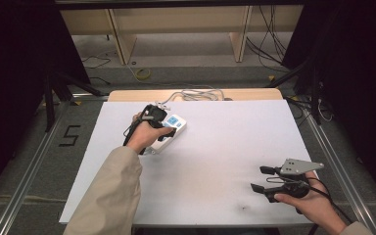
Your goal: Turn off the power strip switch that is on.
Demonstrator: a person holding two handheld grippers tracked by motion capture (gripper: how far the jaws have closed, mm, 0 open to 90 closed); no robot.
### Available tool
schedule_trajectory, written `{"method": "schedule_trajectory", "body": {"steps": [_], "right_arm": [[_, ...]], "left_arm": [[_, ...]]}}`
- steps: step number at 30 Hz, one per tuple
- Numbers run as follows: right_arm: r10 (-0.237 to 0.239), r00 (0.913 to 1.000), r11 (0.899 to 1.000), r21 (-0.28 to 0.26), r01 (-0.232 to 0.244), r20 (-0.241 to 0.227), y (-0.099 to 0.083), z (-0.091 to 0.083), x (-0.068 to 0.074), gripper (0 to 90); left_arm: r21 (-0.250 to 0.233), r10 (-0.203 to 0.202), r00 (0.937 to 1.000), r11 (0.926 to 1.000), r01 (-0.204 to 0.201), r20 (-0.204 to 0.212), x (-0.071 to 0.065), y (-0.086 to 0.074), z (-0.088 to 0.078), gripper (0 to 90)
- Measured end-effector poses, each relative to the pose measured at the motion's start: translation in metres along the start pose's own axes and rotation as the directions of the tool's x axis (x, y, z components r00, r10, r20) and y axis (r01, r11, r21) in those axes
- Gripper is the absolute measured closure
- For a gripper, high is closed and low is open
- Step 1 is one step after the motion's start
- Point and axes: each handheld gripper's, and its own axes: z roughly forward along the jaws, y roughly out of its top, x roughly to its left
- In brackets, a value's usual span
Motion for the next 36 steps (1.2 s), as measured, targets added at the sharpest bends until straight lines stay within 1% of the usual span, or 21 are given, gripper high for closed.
{"method": "schedule_trajectory", "body": {"steps": [1, 3, 4, 7, 9, 10, 11, 15, 19, 22, 25, 27, 29, 34, 35, 36], "right_arm": [[0.000, 1.0000, 1.000, 0.000, 0.000, 0.000, 0.000, 0.000, 0.000, 27.2], [0.003, 1.0000, 1.000, -0.001, -0.003, 0.000, 0.000, 0.000, 0.000, 27.2], [0.001, 1.0000, 1.000, 0.000, -0.001, 0.000, 0.000, 0.000, 0.000, 27.2], [0.001, 1.0000, 1.000, 0.000, -0.001, 0.001, 0.000, 0.000, 0.000, 27.2], [0.003, 1.0000, 1.000, -0.001, -0.003, 0.001, 0.000, 0.000, 0.000, 27.2], [0.004, 1.0000, 1.000, 0.001, -0.004, 0.000, 0.000, 0.000, 0.000, 27.2], [0.004, 1.0000, 1.000, 0.001, -0.004, 0.000, 0.000, 0.000, 0.000, 27.2], [0.004, 1.0000, 1.000, 0.000, -0.004, 0.001, 0.000, 0.000, 0.000, 27.2], [0.002, 1.0000, 1.000, 0.000, -0.002, 0.002, 0.000, 0.000, -0.001, 27.2], [0.004, 1.0000, 1.000, 0.000, -0.004, 0.000, 0.000, 0.000, 0.000, 27.2], [0.008, 1.0000, 1.000, 0.001, -0.008, 0.002, 0.000, 0.000, 0.000, 27.2], [0.006, 1.0000, 1.000, 0.002, -0.006, 0.002, 0.000, 0.000, 0.000, 27.2], [0.006, 1.0000, 1.000, 0.002, -0.006, 0.002, 0.000, 0.001, 0.000, 27.2], [0.008, 1.0000, 1.000, 0.005, -0.008, 0.005, 0.000, 0.000, 0.000, 27.1], [0.008, 1.0000, 1.000, 0.005, -0.008, 0.005, -0.001, 0.000, 0.000, 27.2], [0.008, 1.0000, 1.000, 0.004, -0.008, 0.006, -0.001, 0.000, 0.000, 27.1]], "left_arm": [[0.001, 0.010, 1.0000, 1.0000, -0.010, 0.001, -0.001, -0.001, -0.003, 30.5], [-0.017, 0.010, 0.9999, 0.9998, -0.010, 0.001, -0.004, -0.005, -0.009, 30.0], [-0.018, 0.016, 0.9999, 0.9997, -0.016, 0.001, -0.006, -0.007, -0.011, 29.8], [-0.011, 0.051, 0.9987, 0.9987, -0.051, 0.004, -0.010, -0.014, -0.017, 29.1], [-0.020, 0.058, 0.9983, 0.9981, -0.057, 0.009, -0.011, -0.017, -0.021, 28.5], [-0.034, 0.051, 0.9987, 0.9981, -0.050, 0.010, -0.012, -0.019, -0.023, 28.5], [-0.040, 0.057, 0.9983, 0.9976, -0.056, 0.011, -0.012, -0.020, -0.025, 28.5], [-0.037, 0.093, 0.9956, 0.9950, -0.093, 0.005, -0.016, -0.027, -0.032, 28.1], [-0.059, 0.097, 0.9952, 0.9936, -0.096, 0.009, -0.019, -0.035, -0.039, 27.4], [-0.084, 0.092, 0.9957, 0.9924, -0.090, 0.014, -0.023, -0.041, -0.044, 27.1], [-0.102, 0.100, 0.9948, 0.9899, -0.098, 0.018, -0.027, -0.047, -0.050, 26.5], [-0.116, 0.088, 0.9958, 0.9896, -0.085, 0.024, -0.031, -0.053, -0.054, 26.2], [-0.134, 0.068, 0.9970, 0.9890, -0.062, 0.036, -0.035, -0.058, -0.056, 25.6], [-0.160, 0.070, 0.9967, 0.9851, -0.062, 0.041, -0.046, -0.076, -0.060, 24.7], [-0.159, 0.070, 0.9968, 0.9852, -0.063, 0.039, -0.047, -0.080, -0.061, 24.6], [-0.171, 0.064, 0.9975, 0.9836, -0.058, 0.031, -0.048, -0.084, -0.062, 24.6]]}}
